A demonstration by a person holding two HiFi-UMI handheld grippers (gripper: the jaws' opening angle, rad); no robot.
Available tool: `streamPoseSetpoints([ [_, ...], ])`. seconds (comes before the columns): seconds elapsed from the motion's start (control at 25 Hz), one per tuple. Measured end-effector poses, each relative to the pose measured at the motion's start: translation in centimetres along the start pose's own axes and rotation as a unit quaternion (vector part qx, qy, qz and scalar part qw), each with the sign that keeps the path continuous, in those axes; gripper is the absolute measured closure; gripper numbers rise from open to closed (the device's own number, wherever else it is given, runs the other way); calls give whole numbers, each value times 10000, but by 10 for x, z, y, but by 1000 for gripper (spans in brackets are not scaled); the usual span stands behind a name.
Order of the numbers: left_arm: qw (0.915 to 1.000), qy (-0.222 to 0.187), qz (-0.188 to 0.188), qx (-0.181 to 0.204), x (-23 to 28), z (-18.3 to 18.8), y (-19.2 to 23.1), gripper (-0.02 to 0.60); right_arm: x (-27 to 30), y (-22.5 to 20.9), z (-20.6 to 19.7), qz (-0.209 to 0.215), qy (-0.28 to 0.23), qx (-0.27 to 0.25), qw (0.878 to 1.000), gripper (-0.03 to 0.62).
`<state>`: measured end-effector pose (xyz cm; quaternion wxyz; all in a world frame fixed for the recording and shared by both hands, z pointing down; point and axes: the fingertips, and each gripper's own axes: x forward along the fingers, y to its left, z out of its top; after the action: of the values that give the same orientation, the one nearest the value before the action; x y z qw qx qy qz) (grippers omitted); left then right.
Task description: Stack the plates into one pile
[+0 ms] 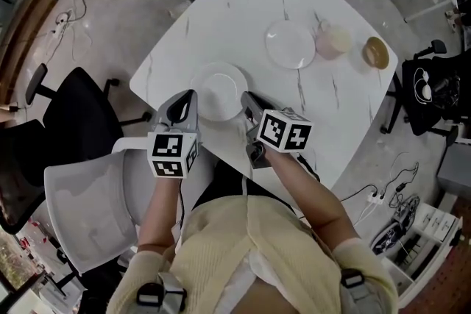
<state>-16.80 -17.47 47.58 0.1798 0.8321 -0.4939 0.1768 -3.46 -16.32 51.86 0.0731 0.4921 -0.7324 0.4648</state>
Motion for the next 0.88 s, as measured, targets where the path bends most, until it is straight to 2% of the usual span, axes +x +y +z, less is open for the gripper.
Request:
streamPoseSetpoints([
  [0.28, 10000, -9, -34, -8, -4, -1, 4, 575, 13, -2, -10, -419, 264, -675, 9965, 535],
  [0.52, 10000, -1, -52, -53, -8, -4, 10, 575, 14, 1, -8, -616, 187, -1268, 9898, 529],
  [0.6, 10000, -32, -72, -49, -9, -2, 10, 575, 13, 4, -5, -592, 104, -1282, 9899, 494],
  [0.88, 9996, -89, -266, -44, -9, 12, 5, 575, -10, 12, 11, -493, -237, -910, 9944, 503],
])
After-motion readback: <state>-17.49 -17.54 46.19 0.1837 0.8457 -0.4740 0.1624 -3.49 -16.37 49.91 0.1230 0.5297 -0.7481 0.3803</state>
